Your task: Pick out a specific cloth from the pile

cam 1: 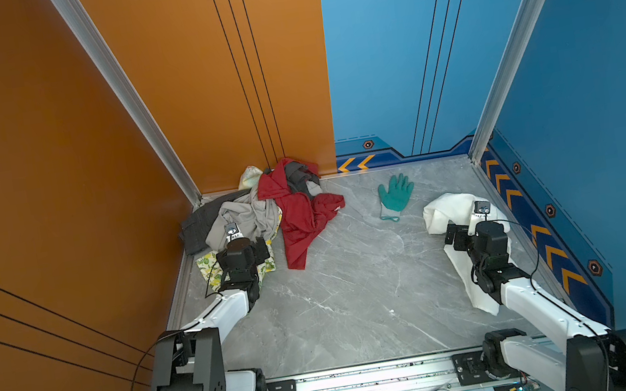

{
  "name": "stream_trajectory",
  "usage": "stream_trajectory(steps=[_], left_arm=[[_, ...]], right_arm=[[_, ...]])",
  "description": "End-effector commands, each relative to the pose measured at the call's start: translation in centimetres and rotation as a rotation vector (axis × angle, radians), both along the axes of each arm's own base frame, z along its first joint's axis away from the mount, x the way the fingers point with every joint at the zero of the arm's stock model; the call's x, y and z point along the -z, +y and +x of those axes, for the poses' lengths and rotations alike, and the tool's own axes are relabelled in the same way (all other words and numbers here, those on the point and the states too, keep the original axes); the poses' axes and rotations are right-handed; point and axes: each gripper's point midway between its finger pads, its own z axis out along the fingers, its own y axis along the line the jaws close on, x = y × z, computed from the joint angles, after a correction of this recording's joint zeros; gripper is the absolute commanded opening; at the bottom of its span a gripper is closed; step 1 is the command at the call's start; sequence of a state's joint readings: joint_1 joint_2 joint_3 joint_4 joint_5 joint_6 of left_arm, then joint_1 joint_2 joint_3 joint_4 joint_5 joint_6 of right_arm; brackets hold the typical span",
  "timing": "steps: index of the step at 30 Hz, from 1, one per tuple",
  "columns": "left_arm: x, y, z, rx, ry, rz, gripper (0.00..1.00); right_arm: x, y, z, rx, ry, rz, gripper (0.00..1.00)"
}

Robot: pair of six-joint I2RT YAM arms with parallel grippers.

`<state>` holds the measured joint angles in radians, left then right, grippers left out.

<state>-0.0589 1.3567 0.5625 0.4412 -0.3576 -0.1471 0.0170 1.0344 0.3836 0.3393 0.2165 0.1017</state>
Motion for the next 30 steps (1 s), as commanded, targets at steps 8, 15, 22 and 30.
stream_trajectory(steps=[8,15,22,30], left_arm=[[0.5,1.2,-0.8,0.004,-0.018,0.030,0.98],[2.9,1.4,-1.7,-0.012,0.003,0.018,0.98],[2.9,1.0,-0.8,0.016,0.005,0.032,0.99],[3.8,0.4,0.0,0.032,-0.003,0.077,0.98]], right_arm=[[1.2,0.0,1.3,0.025,-0.033,0.027,1.00],[2.8,0.6,2.5,0.018,-0.019,0.023,1.00],[3.1,0.0,3.6,0.039,-0.021,0.001,1.00],[4.5,-0.1,5.0,0.046,-0.020,-0.027,1.00]])
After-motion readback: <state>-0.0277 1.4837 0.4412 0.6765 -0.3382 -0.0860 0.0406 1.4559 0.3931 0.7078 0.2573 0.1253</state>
